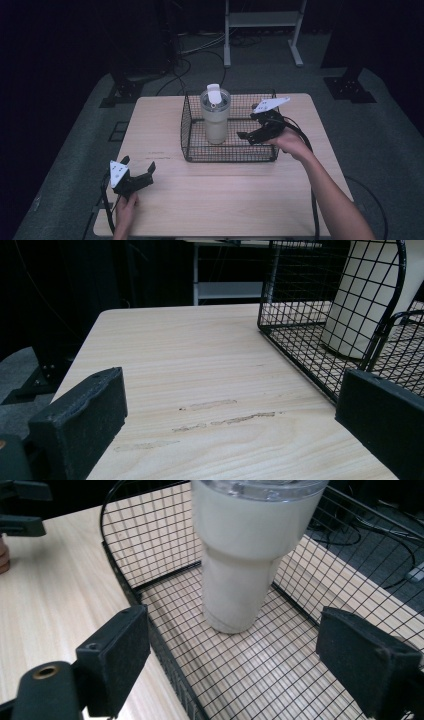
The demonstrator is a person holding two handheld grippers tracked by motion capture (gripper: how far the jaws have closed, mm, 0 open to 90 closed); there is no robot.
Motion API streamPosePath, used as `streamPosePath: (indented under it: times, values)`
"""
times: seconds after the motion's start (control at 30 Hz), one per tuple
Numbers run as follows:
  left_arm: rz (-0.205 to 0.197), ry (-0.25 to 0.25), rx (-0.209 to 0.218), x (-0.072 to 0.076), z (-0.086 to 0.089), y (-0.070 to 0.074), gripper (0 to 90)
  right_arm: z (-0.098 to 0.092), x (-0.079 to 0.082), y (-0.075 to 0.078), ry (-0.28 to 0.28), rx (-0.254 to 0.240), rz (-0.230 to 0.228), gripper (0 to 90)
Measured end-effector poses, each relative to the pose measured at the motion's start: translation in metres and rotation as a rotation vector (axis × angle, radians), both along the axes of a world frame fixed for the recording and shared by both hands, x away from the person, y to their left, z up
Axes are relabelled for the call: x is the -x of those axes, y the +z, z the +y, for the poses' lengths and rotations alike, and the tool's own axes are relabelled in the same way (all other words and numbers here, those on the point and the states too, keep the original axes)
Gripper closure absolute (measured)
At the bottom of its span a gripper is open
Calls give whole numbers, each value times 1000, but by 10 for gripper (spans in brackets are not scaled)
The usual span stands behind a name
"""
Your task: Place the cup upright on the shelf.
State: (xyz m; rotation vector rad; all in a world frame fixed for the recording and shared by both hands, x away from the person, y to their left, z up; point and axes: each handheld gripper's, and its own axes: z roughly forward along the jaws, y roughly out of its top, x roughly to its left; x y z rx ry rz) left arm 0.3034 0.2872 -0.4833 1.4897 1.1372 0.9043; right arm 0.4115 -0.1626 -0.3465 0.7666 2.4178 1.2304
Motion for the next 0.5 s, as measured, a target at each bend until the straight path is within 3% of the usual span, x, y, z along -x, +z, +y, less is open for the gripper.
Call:
streamPosePath:
  times: [0.5]
  values:
    - [1, 1, -3, 0, 0, 0, 0, -8, 29, -8, 39, -4, -12, 134]
